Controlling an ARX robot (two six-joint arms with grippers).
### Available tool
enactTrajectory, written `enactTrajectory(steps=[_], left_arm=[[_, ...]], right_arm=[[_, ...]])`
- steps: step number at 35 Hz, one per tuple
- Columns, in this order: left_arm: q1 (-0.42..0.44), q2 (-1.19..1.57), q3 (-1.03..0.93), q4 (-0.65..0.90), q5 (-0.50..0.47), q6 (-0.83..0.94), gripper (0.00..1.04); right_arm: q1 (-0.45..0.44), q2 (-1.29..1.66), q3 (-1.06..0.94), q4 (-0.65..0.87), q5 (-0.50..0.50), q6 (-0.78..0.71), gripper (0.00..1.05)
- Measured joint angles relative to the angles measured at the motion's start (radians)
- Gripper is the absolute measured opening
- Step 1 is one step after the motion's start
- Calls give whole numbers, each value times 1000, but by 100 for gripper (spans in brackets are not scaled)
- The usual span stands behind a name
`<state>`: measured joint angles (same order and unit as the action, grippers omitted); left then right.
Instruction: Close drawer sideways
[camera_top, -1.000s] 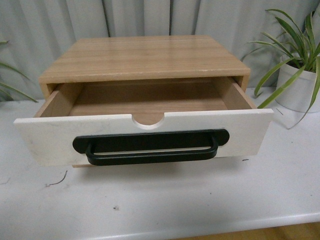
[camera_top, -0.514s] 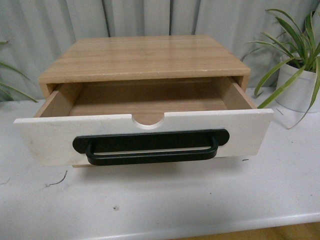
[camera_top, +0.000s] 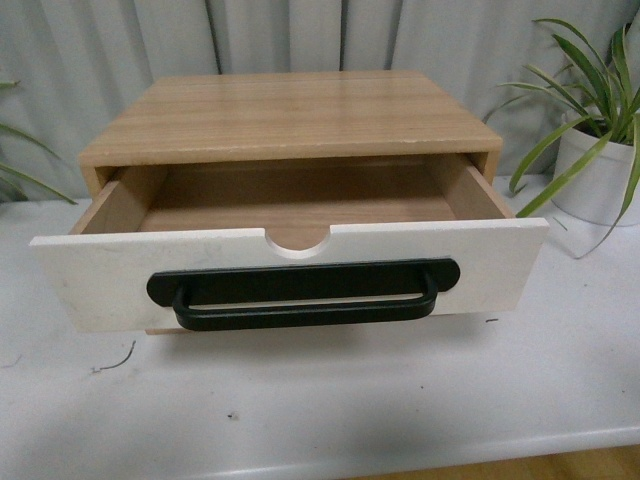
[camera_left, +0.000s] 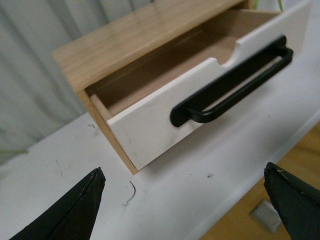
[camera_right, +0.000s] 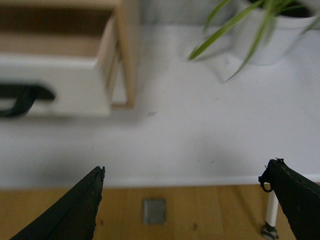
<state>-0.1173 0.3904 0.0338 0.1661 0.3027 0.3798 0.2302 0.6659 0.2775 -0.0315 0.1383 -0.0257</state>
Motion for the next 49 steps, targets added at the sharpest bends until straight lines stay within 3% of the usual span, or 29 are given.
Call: enactTrajectory(steps=[8, 18, 32, 49], left_arm=[[1, 218, -9, 152, 43, 257, 98], [-21, 636, 14, 504, 26, 579, 98], [-59, 930, 94, 686, -7, 685, 98], [-74, 1225, 253, 741, -27, 702, 98]], right_arm=[[124, 162, 10, 0, -8, -180, 98], [240, 402, 116, 93, 3, -404, 98], [307, 627, 212, 143, -41, -523, 98], [262, 914, 425, 201, -86, -585, 98]])
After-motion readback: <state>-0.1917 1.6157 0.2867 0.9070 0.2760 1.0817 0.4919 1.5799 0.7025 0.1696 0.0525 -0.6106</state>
